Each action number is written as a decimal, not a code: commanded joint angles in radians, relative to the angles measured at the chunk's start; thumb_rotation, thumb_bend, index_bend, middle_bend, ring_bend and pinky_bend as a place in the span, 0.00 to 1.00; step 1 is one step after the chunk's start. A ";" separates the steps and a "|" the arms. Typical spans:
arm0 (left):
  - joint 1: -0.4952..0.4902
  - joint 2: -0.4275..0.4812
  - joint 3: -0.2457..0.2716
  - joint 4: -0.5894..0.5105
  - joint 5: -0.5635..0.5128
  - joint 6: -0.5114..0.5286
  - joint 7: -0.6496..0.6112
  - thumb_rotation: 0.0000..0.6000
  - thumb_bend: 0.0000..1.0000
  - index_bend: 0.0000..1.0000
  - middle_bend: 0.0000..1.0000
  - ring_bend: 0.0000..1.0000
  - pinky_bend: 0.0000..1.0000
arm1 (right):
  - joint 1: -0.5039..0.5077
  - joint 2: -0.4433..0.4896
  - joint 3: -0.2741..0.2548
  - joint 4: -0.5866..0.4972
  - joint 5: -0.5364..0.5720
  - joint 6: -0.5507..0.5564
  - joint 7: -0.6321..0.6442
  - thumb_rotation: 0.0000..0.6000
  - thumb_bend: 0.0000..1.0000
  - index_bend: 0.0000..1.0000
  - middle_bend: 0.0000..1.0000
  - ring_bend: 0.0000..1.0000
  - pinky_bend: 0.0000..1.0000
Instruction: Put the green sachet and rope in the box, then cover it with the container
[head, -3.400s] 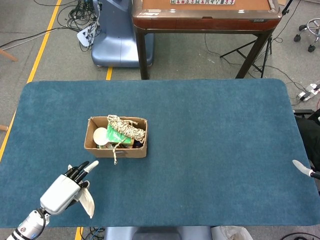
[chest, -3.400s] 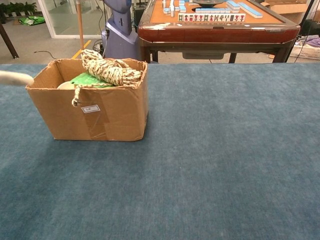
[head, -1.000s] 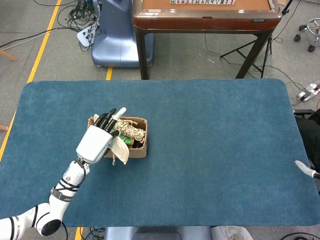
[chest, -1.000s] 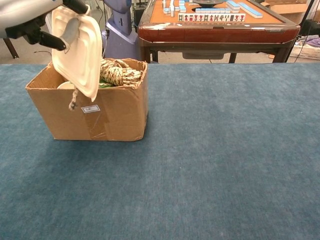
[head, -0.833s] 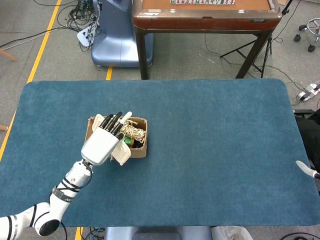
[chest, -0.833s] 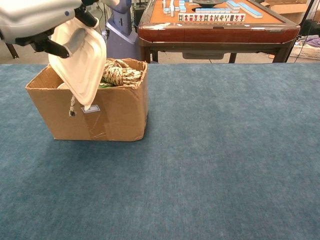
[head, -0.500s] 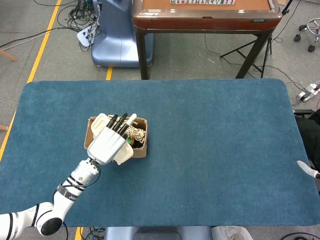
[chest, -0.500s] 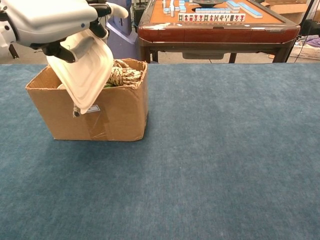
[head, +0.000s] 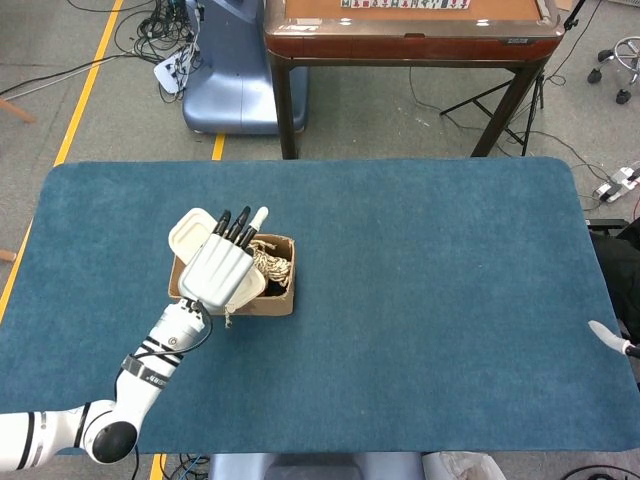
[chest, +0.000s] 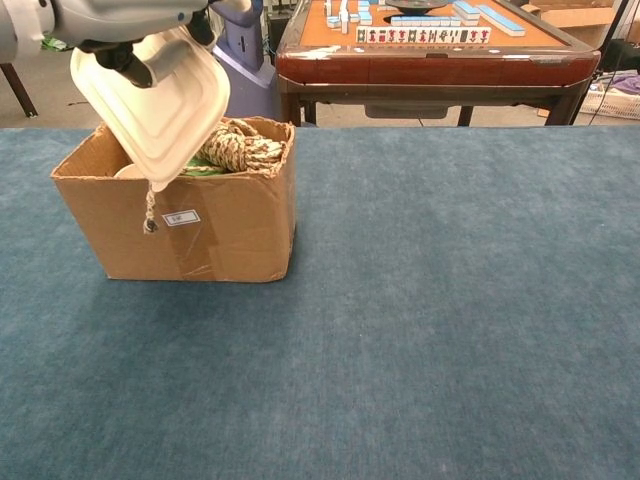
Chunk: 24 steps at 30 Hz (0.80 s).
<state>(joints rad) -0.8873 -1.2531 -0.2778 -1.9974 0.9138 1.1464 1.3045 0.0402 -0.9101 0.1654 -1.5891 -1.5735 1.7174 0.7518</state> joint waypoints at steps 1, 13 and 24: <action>-0.045 -0.020 0.007 0.015 -0.060 0.010 0.027 1.00 0.52 0.70 0.00 0.00 0.14 | 0.000 0.000 -0.001 0.000 -0.001 0.000 0.000 1.00 0.00 0.14 0.13 0.00 0.04; -0.141 -0.065 0.026 0.102 -0.161 -0.008 -0.025 1.00 0.52 0.55 0.00 0.00 0.14 | 0.002 0.002 -0.003 0.005 -0.003 -0.003 0.013 1.00 0.00 0.14 0.13 0.00 0.04; -0.169 -0.062 0.070 0.109 -0.150 0.018 -0.061 1.00 0.27 0.27 0.00 0.00 0.14 | 0.005 0.003 -0.003 0.003 -0.001 -0.009 0.010 1.00 0.00 0.14 0.13 0.00 0.04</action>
<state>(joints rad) -1.0555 -1.3161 -0.2082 -1.8879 0.7633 1.1636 1.2448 0.0453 -0.9070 0.1624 -1.5859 -1.5740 1.7082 0.7612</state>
